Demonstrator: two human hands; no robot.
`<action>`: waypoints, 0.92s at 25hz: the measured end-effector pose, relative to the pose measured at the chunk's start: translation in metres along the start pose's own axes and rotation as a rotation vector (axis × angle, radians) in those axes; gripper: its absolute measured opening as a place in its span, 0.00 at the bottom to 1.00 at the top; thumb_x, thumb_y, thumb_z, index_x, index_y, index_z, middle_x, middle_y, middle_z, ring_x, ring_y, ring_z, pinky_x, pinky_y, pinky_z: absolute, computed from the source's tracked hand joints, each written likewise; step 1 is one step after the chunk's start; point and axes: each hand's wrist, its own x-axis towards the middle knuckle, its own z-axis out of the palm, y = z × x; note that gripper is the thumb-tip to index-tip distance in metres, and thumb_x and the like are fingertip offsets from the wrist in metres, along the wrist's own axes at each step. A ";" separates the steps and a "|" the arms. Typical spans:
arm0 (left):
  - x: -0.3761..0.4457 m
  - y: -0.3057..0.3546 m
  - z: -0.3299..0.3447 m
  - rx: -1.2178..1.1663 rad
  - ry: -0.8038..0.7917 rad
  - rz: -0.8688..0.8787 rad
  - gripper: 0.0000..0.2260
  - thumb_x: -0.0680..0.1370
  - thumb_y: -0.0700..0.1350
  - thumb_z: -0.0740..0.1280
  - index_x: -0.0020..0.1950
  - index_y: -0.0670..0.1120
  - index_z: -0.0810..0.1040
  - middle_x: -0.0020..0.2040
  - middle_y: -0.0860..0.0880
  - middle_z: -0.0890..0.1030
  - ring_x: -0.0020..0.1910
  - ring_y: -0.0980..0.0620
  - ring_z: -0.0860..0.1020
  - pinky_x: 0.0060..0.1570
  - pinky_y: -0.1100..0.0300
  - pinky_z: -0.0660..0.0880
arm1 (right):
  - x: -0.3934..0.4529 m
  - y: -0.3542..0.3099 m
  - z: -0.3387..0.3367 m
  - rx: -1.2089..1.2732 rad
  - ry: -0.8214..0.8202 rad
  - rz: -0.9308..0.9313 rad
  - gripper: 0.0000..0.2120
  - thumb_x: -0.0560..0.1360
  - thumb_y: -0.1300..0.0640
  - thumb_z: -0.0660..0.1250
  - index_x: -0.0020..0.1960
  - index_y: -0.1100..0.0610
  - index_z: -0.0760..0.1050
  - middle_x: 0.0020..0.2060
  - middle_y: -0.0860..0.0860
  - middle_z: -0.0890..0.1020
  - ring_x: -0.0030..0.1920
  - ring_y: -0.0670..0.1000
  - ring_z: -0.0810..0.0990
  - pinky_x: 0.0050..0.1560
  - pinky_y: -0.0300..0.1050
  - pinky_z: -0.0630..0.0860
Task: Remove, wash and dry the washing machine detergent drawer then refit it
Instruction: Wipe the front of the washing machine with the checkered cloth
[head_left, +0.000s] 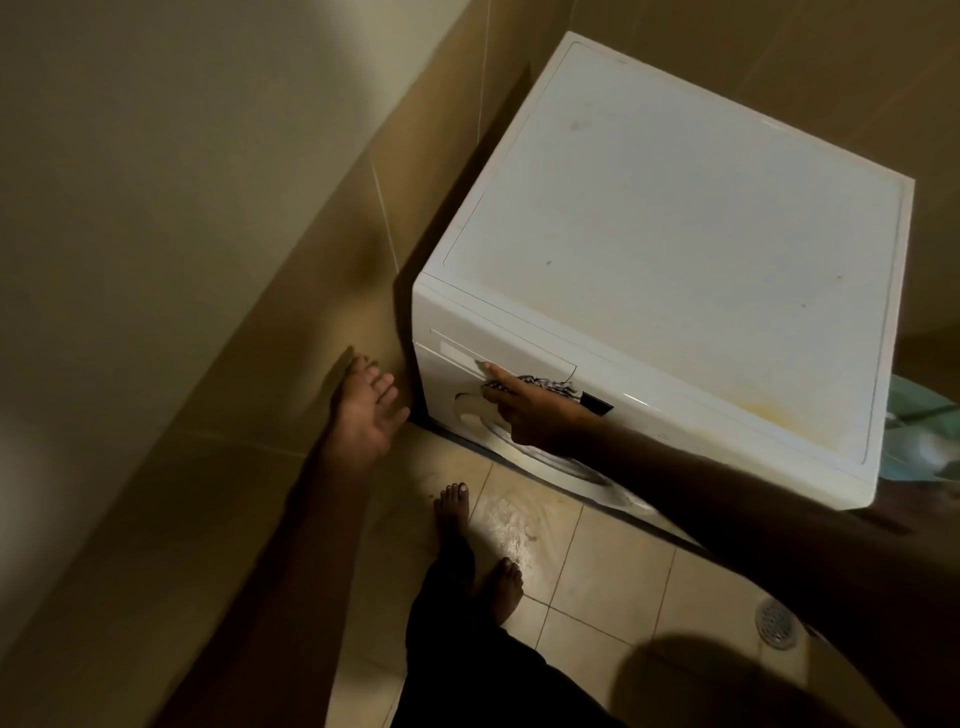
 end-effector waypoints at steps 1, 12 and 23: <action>-0.002 0.000 0.000 0.000 -0.007 0.000 0.28 0.86 0.61 0.54 0.82 0.46 0.65 0.81 0.44 0.68 0.79 0.44 0.66 0.73 0.41 0.66 | 0.009 0.008 -0.005 -0.031 0.031 0.007 0.10 0.78 0.58 0.71 0.59 0.55 0.84 0.65 0.55 0.83 0.79 0.68 0.63 0.76 0.79 0.46; -0.010 0.012 0.024 0.115 -0.006 0.153 0.24 0.87 0.58 0.52 0.80 0.50 0.68 0.79 0.50 0.71 0.77 0.50 0.69 0.69 0.47 0.69 | 0.066 0.094 -0.053 0.338 0.450 0.530 0.31 0.79 0.57 0.71 0.80 0.50 0.66 0.81 0.59 0.63 0.80 0.69 0.58 0.72 0.79 0.61; -0.013 0.005 -0.007 0.055 0.104 0.155 0.20 0.88 0.51 0.54 0.77 0.47 0.72 0.77 0.49 0.74 0.76 0.50 0.71 0.68 0.46 0.71 | 0.075 0.114 -0.044 0.632 0.520 0.613 0.29 0.81 0.61 0.65 0.81 0.51 0.64 0.78 0.59 0.69 0.79 0.66 0.63 0.75 0.74 0.58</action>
